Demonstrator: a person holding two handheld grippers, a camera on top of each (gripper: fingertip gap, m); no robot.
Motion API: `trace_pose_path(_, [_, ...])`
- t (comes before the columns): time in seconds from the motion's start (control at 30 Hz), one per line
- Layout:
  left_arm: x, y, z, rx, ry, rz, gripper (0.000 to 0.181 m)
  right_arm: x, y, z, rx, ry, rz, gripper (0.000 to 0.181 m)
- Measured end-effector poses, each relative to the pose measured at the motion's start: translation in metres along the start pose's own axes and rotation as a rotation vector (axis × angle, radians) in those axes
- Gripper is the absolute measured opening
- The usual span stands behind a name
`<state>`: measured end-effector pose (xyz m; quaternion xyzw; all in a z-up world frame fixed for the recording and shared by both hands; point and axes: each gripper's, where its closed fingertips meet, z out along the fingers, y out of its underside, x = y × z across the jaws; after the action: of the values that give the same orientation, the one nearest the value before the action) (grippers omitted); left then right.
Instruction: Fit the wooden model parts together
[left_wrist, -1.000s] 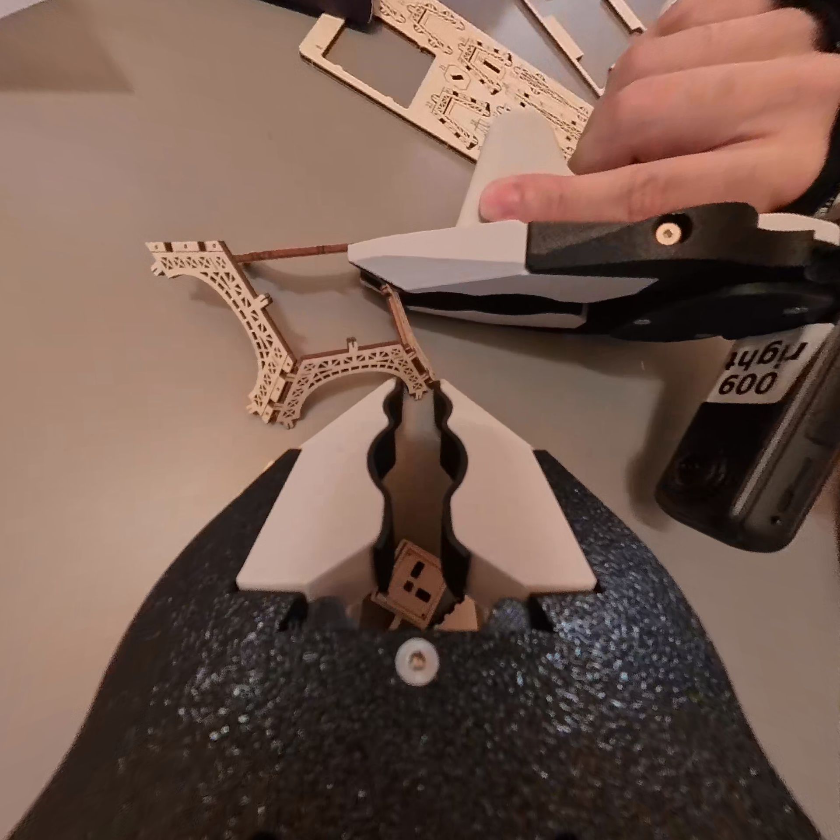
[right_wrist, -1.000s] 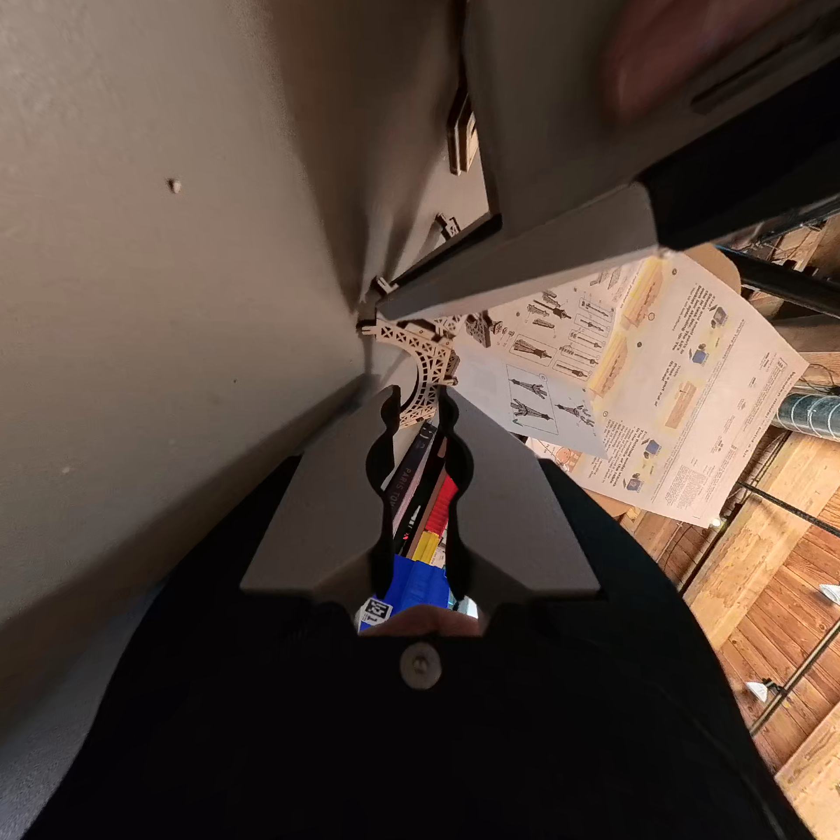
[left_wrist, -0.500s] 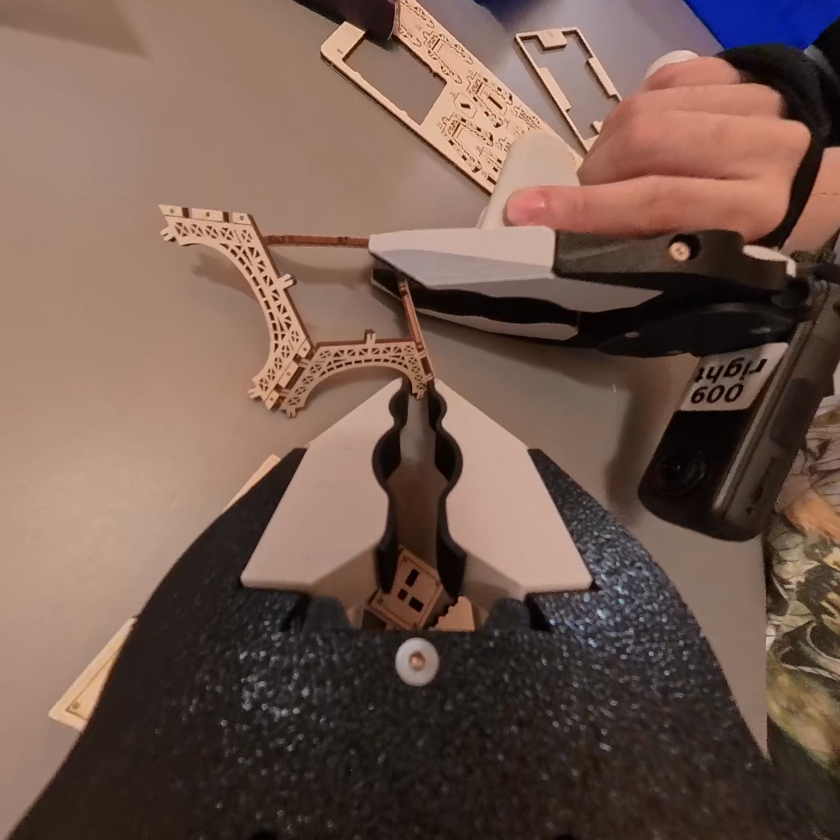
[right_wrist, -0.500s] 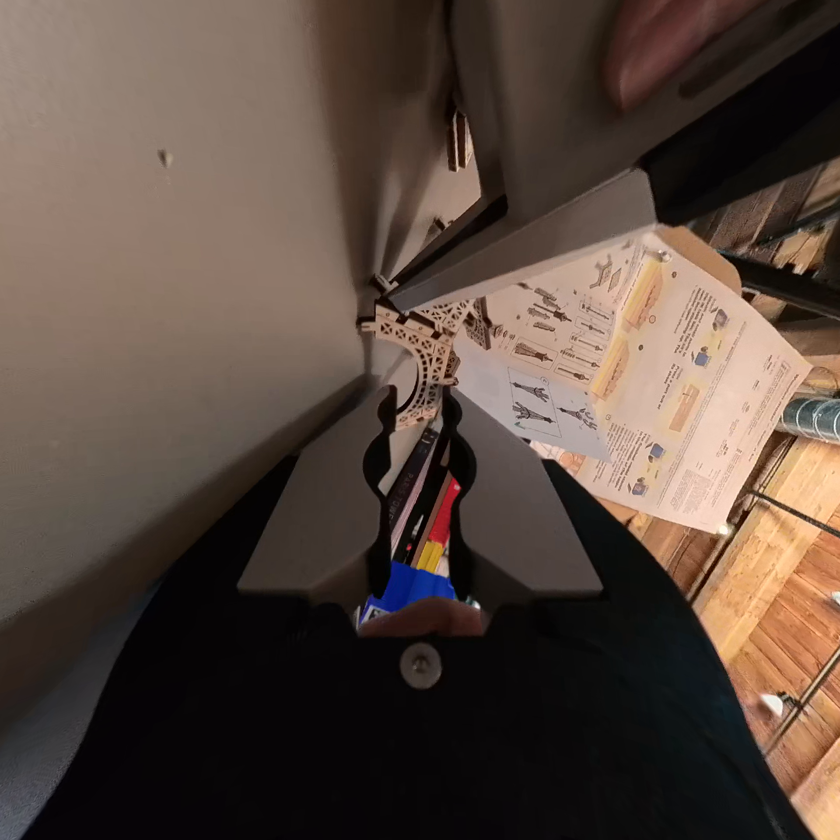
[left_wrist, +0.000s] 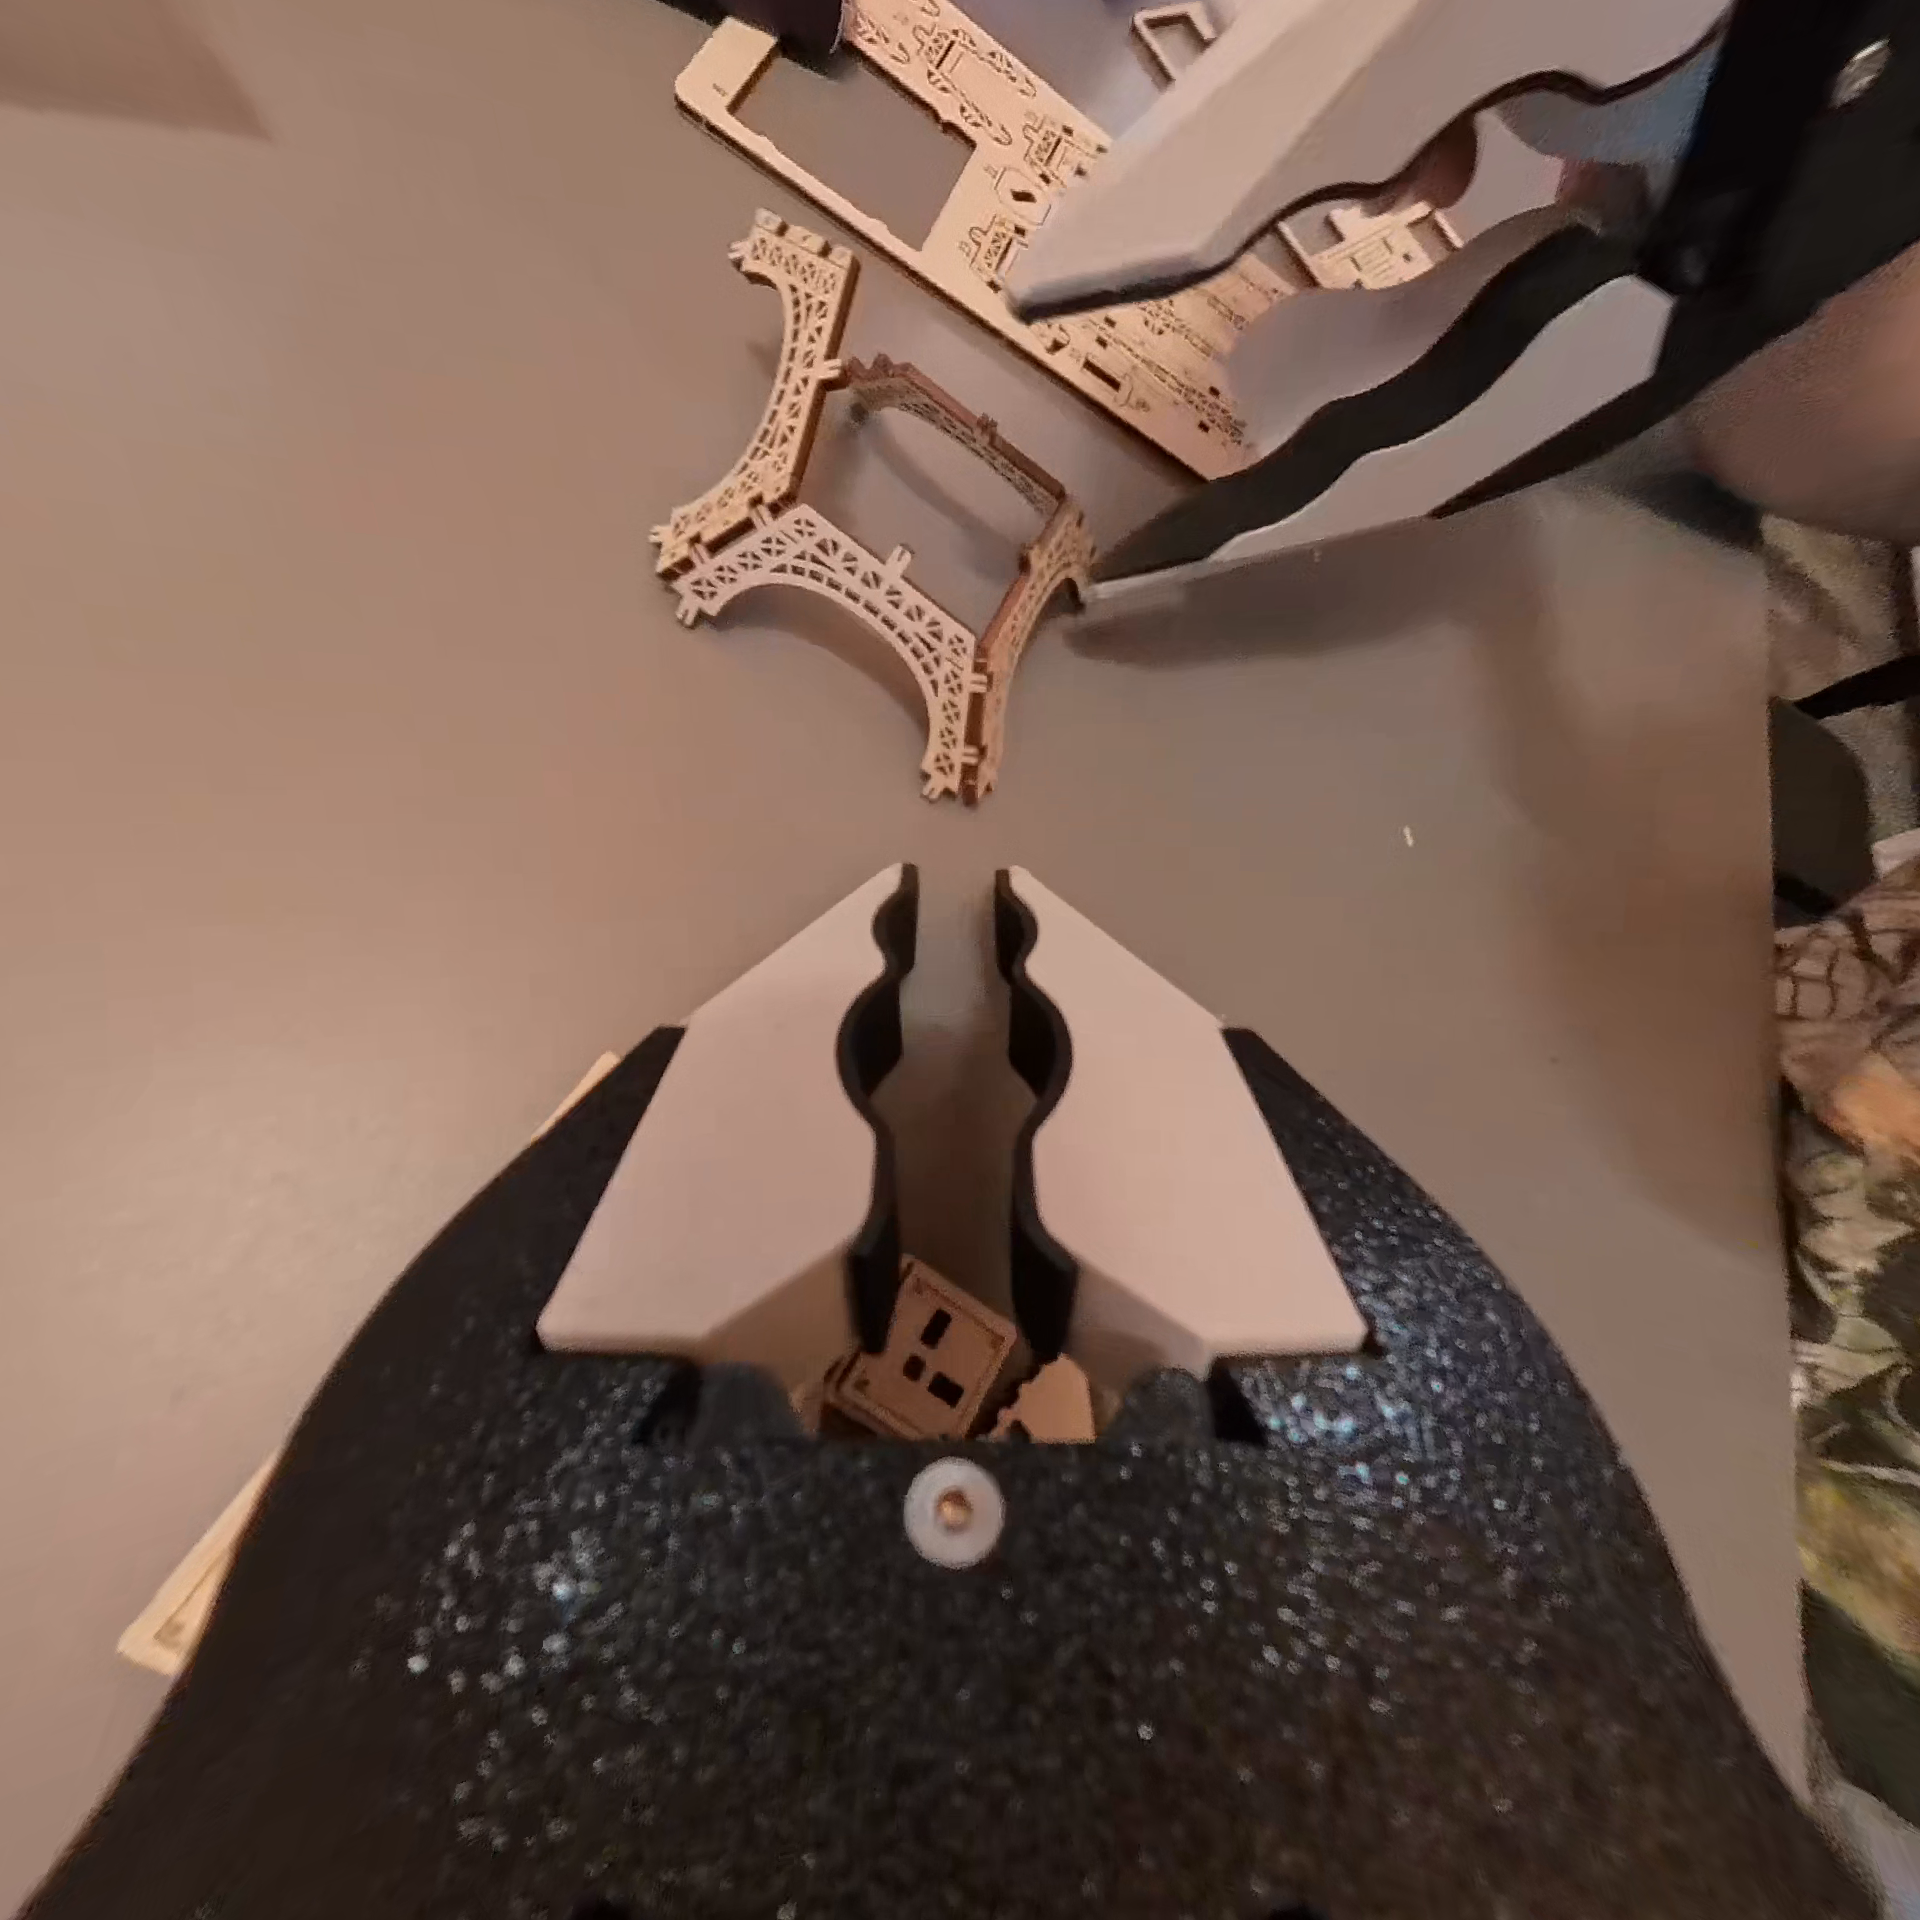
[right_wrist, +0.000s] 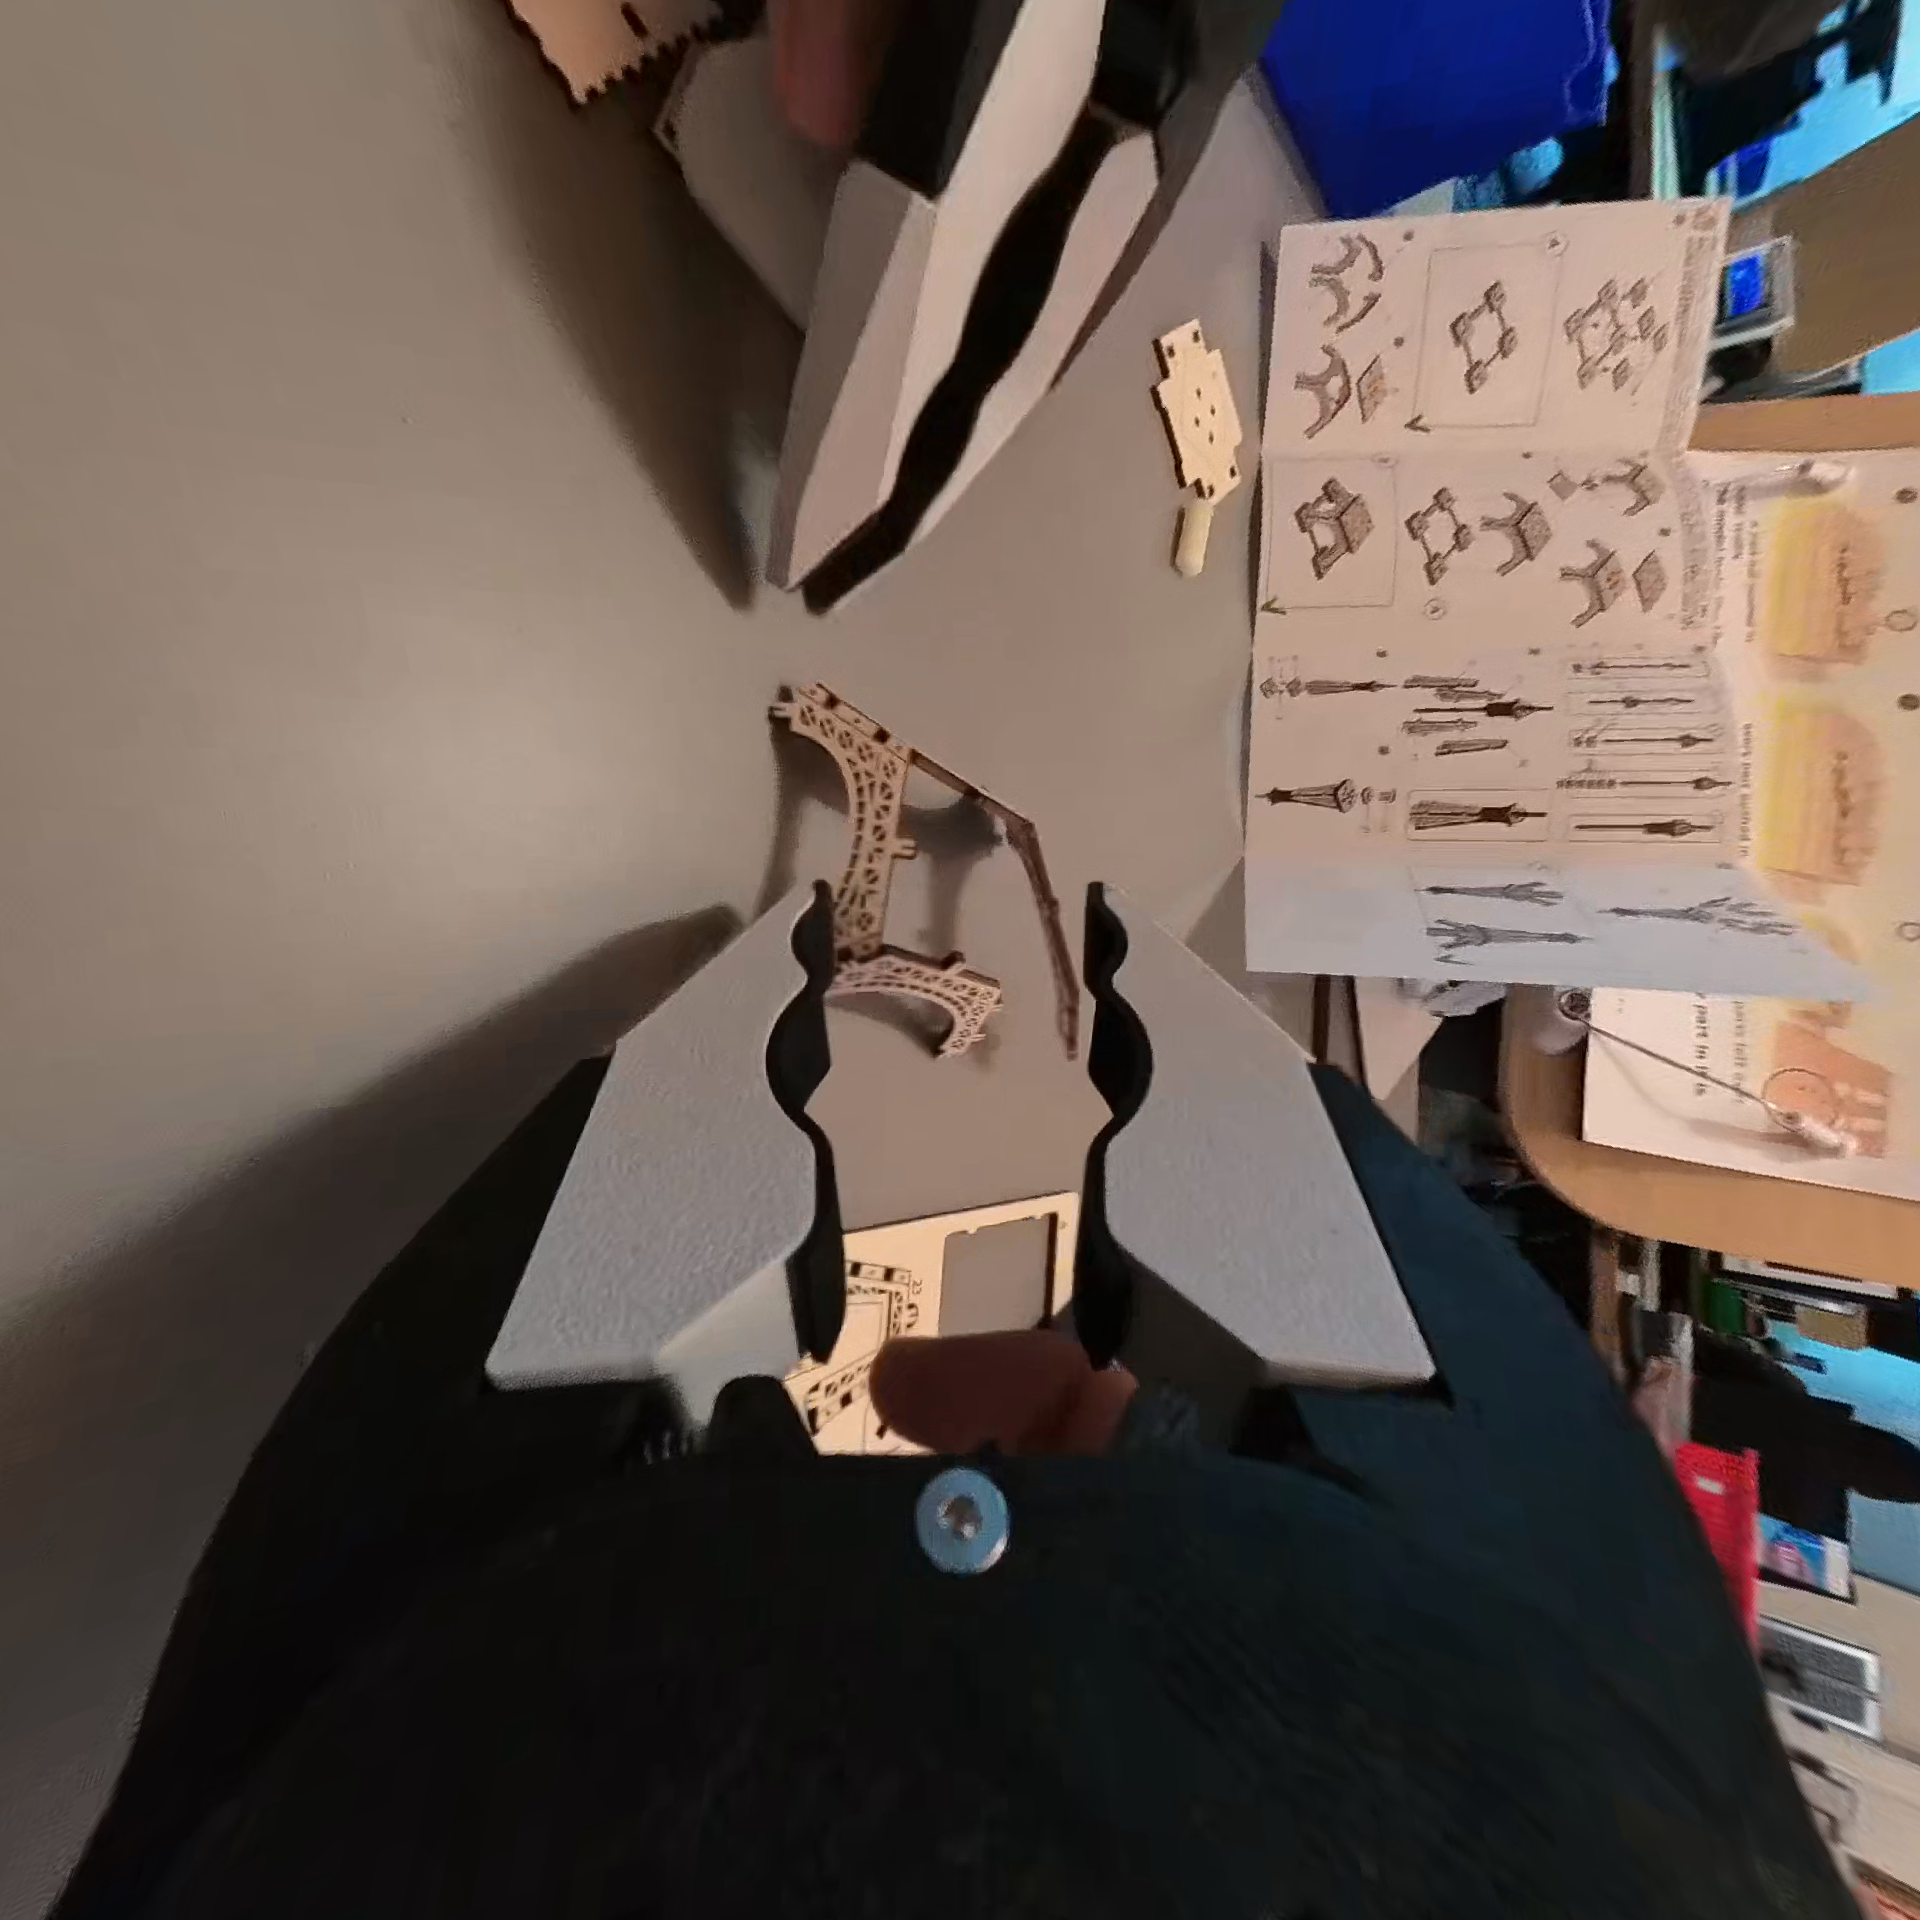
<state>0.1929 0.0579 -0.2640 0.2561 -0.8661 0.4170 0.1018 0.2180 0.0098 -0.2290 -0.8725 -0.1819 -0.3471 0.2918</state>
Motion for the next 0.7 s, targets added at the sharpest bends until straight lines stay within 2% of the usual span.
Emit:
trace_pose_path(0.1, [-0.008,-0.003,-0.004,-0.016,-0.045,0.053,0.016,-0.005,-0.029,-0.014,0.084,-0.016,0.079,0.036])
trace_pose_path(0.17, [-0.011,-0.007,-0.003,-0.028,-0.046,0.072,0.017,-0.016,-0.036,-0.017,0.047,-0.044,0.184,0.028])
trace_pose_path(0.2, [-0.011,-0.007,0.000,-0.046,-0.025,0.070,0.017,-0.015,-0.033,-0.016,0.000,-0.003,0.256,0.022])
trace_pose_path(0.27, [-0.006,-0.010,0.006,-0.069,0.049,0.053,0.018,-0.016,-0.019,-0.016,-0.113,0.040,0.470,0.021])
trace_pose_path(0.3, [-0.006,-0.013,0.008,-0.073,0.068,0.036,0.017,-0.025,-0.018,-0.015,-0.124,-0.016,0.600,0.020])
trace_pose_path(0.37, [-0.006,-0.017,0.012,-0.075,0.098,0.013,0.017,-0.043,-0.031,-0.012,-0.057,-0.191,0.892,0.017])
trace_pose_path(0.47, [-0.003,-0.020,0.016,-0.079,0.137,0.016,0.017,-0.042,-0.041,-0.005,0.088,-0.297,1.223,0.014])
trace_pose_path(0.57, [0.000,-0.021,0.018,-0.094,0.175,-0.022,0.017,-0.042,-0.030,0.006,0.088,-0.304,1.346,0.013])
trace_pose_path(0.63, [0.000,-0.022,0.019,-0.091,0.173,-0.016,0.017,-0.045,-0.015,0.011,0.015,-0.253,1.357,0.016])
trace_pose_path(0.7, [0.002,-0.019,0.019,-0.097,0.173,0.001,0.010,-0.038,-0.006,0.012,0.019,-0.173,1.380,0.016])
